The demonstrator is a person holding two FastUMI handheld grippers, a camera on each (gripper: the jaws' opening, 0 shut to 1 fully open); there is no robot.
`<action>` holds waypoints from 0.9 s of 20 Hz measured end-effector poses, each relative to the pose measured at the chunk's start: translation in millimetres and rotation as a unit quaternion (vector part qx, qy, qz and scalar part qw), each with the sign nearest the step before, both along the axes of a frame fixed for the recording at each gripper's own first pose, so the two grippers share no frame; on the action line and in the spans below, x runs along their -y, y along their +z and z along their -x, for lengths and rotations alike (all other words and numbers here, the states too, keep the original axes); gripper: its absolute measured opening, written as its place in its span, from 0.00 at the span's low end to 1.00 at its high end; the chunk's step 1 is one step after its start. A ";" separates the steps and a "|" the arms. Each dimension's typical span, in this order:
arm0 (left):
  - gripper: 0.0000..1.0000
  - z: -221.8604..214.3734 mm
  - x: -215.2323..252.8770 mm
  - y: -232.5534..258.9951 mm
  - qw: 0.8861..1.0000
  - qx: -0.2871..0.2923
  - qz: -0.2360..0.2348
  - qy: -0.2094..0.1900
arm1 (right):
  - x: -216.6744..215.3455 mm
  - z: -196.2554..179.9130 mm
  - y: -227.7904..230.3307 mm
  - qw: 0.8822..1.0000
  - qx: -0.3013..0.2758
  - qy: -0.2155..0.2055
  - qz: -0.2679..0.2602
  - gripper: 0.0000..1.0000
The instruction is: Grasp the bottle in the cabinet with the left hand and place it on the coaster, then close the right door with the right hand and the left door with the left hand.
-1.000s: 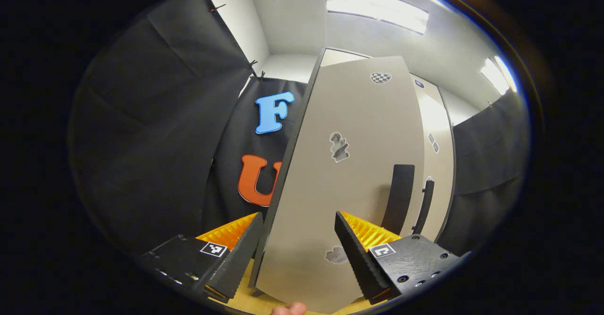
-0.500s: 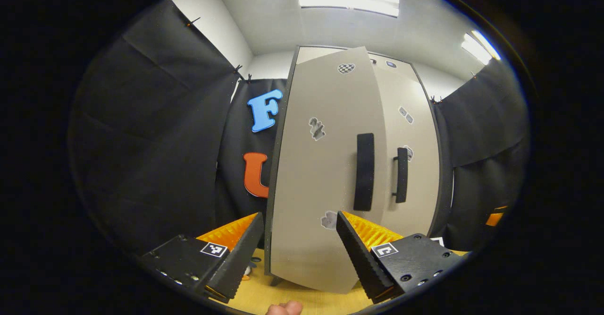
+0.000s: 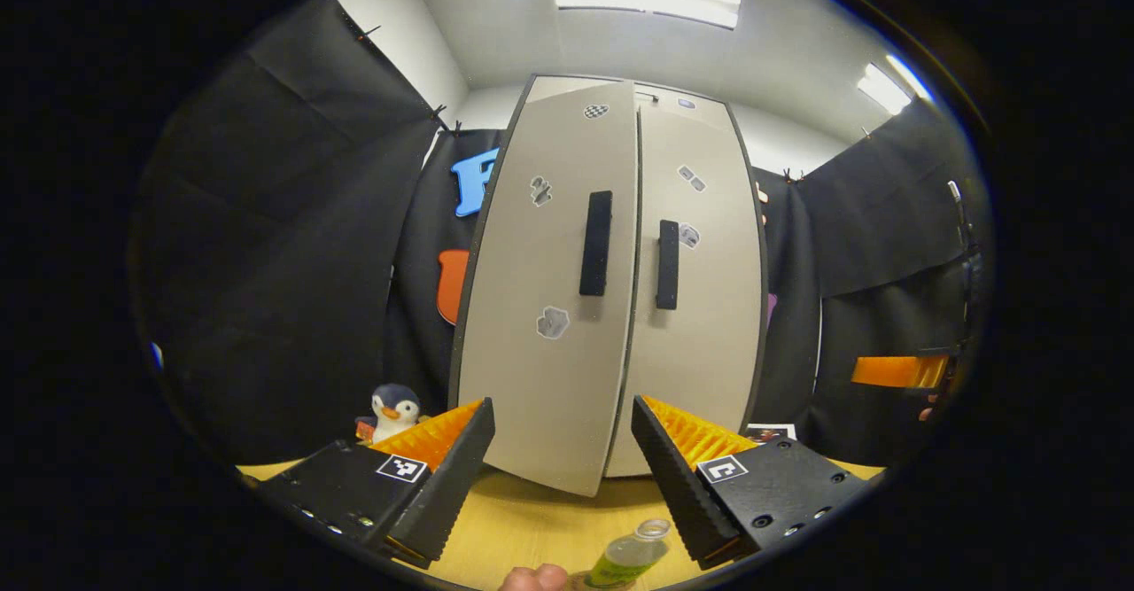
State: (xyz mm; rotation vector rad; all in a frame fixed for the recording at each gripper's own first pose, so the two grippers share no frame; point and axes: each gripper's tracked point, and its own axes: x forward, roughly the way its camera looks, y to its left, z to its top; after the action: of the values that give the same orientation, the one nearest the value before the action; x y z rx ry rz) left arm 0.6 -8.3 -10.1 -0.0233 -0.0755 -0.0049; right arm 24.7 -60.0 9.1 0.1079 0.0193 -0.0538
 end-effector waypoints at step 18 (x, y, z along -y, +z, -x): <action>0.95 7.2 -14.8 -16.3 0.999 -0.030 0.001 0.026 | 5.1 9.5 -2.8 1.000 -0.009 -0.012 -0.002 0.99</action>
State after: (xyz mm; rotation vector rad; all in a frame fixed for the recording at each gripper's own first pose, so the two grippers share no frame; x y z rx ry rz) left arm -6.7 6.5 -26.4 -0.0239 -0.0158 0.0483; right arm 15.3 -65.0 6.3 0.1118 0.0365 -0.0778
